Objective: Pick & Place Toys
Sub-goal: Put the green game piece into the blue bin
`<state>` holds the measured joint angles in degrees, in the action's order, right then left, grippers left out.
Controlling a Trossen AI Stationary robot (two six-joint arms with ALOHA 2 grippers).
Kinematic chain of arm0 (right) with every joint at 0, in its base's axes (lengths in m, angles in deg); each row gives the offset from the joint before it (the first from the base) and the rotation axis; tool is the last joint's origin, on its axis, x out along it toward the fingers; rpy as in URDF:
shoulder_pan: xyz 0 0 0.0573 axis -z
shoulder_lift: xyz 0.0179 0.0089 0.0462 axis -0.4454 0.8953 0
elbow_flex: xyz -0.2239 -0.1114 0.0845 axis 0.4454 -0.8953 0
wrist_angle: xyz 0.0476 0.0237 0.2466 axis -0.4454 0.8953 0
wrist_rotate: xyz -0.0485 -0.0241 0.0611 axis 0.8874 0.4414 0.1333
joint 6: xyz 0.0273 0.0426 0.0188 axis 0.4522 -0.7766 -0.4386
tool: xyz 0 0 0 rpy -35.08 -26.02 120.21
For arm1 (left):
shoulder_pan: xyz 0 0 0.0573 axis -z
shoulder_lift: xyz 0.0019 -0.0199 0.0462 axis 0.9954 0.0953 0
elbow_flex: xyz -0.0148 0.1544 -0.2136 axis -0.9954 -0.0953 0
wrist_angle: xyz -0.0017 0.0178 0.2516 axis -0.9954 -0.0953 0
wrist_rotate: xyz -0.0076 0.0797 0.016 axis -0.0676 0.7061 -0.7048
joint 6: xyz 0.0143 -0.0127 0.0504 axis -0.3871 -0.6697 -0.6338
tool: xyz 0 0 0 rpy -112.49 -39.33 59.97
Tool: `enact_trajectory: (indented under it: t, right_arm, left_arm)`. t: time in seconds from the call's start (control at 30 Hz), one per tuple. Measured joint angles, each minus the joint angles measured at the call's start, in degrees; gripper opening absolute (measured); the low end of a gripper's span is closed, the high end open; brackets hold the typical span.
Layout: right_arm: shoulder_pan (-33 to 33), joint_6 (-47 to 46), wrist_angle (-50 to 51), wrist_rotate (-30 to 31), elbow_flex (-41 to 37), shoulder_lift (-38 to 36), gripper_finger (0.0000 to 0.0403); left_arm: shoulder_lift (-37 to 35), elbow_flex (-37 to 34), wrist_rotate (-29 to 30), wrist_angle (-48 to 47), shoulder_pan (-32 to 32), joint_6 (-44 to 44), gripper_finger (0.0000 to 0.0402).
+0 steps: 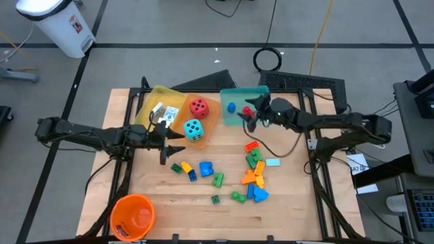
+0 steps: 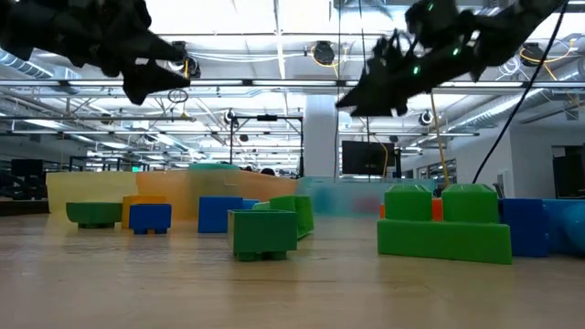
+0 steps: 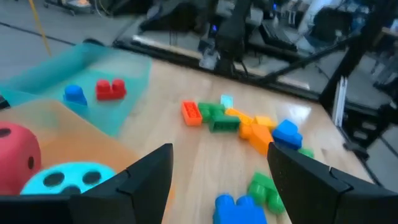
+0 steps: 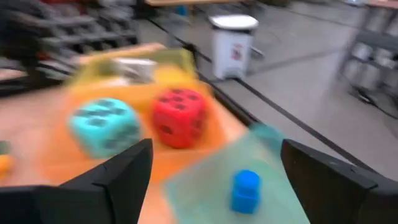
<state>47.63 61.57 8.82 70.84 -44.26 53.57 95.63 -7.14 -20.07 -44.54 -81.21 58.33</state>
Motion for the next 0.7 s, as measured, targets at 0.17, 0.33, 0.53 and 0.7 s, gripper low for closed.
enact_trajectory:
  t: [0.17, 0.33, 0.53, 0.7]
  right_arm:
    - [-6.8, 2.2, 1.5, 0.1, 0.0, -4.2, 0.0322]
    - [-10.5, 3.0, 1.6, 0.1, 0.0, -4.6, 0.0314]
    - [-11.2, 2.9, 1.8, 0.3, 0.0, -4.1, 0.0313]
    - [-11.2, 2.6, 1.8, 0.3, 0.0, -3.8, 0.0308]
  left_arm:
    - [1.2, 0.0, -6.1, -9.2, 2.6, -4.1, 0.0267]
    - [5.5, 0.1, -9.6, -13.1, 7.7, -8.2, 0.0267]
    - [13.5, 0.0, -5.5, -14.8, 11.8, -10.5, 0.0267]
    - [20.5, 0.0, -4.0, -15.0, 12.8, -10.2, 0.0266]
